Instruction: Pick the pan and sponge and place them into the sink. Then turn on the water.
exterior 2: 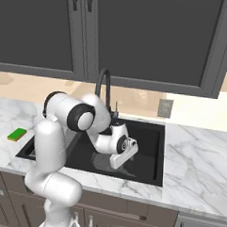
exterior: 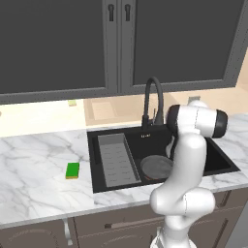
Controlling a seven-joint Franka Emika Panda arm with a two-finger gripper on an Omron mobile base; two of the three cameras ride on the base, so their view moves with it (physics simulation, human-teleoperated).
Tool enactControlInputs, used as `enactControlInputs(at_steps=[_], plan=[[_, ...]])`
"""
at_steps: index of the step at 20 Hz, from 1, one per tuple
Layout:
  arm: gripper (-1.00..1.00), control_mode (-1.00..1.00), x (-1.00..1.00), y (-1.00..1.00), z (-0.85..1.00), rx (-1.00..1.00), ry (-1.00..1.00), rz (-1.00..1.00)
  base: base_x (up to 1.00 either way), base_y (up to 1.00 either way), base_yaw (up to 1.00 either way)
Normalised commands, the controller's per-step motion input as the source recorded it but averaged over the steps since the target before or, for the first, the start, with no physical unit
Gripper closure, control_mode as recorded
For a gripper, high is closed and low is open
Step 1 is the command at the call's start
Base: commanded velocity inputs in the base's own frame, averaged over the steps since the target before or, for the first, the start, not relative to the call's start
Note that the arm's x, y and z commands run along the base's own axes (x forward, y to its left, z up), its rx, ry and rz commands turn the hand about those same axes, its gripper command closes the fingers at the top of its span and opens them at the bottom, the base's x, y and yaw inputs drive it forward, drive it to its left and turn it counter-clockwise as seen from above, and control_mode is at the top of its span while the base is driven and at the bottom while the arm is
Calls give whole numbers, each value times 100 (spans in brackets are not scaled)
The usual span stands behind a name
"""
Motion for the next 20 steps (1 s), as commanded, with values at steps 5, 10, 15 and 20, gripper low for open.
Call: enactControlInputs(at_steps=[5, 10, 15, 20], plan=[[-100, -100, -7, -2, 37, 8, -6, -9, 0, 0, 0], [-100, -100, -7, -9, 30, 7, -2, -13, 0, 0, 0], [-100, -100, 0, -11, 27, 3, 0, -13, 0, 0, 0], [-100, -100, 0, -6, 31, 2, 0, -13, 0, 0, 0]])
